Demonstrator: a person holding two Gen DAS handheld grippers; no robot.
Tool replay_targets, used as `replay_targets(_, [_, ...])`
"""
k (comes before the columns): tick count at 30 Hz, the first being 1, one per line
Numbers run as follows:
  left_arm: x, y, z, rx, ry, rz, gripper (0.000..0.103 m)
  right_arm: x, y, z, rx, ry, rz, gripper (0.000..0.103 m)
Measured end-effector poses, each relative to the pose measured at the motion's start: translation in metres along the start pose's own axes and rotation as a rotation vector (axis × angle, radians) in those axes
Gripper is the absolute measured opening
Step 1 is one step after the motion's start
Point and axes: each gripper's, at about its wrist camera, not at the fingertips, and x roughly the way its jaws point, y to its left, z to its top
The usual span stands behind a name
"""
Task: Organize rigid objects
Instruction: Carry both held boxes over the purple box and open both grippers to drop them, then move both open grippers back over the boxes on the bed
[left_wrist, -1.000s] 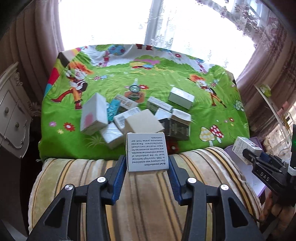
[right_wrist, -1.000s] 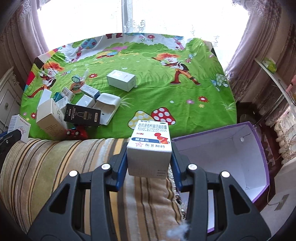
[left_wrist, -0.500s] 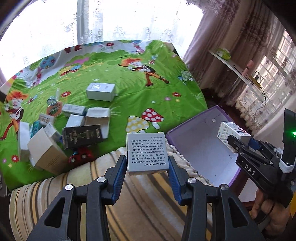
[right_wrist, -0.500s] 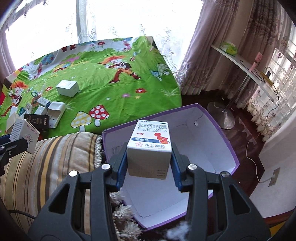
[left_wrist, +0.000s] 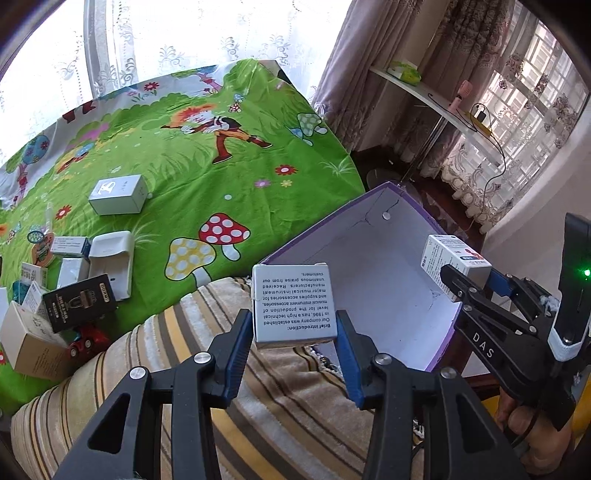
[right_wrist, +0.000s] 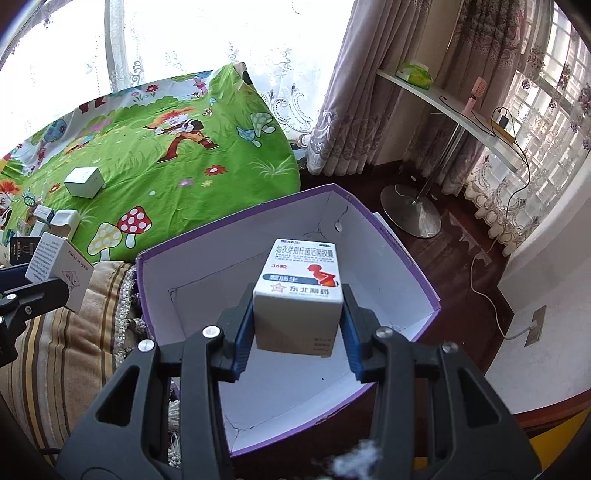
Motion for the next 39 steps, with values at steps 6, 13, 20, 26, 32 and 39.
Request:
replay_targets(6, [0.013,-0.016,0.004,0.022,0.02,-0.028,0.045,0.007,-0.008,-0.001,0.015,0.012,-0.015,0.046])
replay_targets(13, [0.022,-0.026,0.01,0.038,0.025,-0.071,0.05,0.01,-0.012,-0.002,0.034,0.019,-0.021,0.047])
replay_targets(20, [0.019,-0.015,0.01,-0.002,0.005,-0.073,0.059,0.007,-0.011,-0.001,0.042,0.004,-0.017,0.064])
replay_targets(26, [0.005,-0.003,0.004,0.01,-0.064,-0.023,0.059,-0.002,-0.005,0.001,0.049,-0.021,0.051,0.07])
replay_targets(32, [-0.008,0.031,-0.008,-0.069,-0.066,-0.01,0.059,-0.014,0.013,0.004,-0.003,-0.074,0.142,0.075])
replay_targets(39, [-0.035,0.08,-0.028,-0.163,-0.125,0.003,0.059,-0.022,0.032,0.013,-0.01,-0.07,0.26,0.075])
